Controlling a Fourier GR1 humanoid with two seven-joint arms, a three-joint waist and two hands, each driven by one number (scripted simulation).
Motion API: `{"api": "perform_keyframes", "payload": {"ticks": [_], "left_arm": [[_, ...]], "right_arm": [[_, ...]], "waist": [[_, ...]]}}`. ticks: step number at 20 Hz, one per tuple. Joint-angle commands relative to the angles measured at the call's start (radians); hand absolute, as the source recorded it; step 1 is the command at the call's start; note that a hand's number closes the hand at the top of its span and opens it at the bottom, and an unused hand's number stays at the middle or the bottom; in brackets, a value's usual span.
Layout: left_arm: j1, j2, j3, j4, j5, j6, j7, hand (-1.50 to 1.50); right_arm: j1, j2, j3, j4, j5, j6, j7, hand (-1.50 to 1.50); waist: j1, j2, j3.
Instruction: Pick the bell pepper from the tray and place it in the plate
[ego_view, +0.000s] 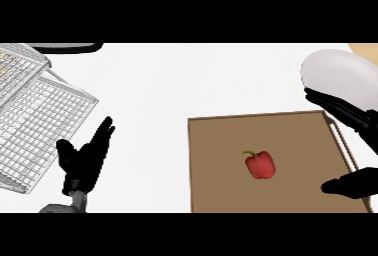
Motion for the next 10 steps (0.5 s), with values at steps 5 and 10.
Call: {"api": "perform_keyframes", "payload": {"ticks": [5, 10], "left_arm": [[0.006, -0.029, -0.002, 0.066, -0.004, -0.025, 0.026, 0.0], [0.036, -0.041, -0.016, -0.01, -0.031, -0.013, 0.049, 0.0]], "right_arm": [[0.006, 0.085, 0.097, -0.056, 0.19, -0.008, 0.167, -1.5], [0.038, 0.131, 0.109, -0.032, 0.213, 0.052, 0.15, -1.5]], "waist": [[0.004, 0.009, -0.006], [0.004, 0.008, -0.006]]}}
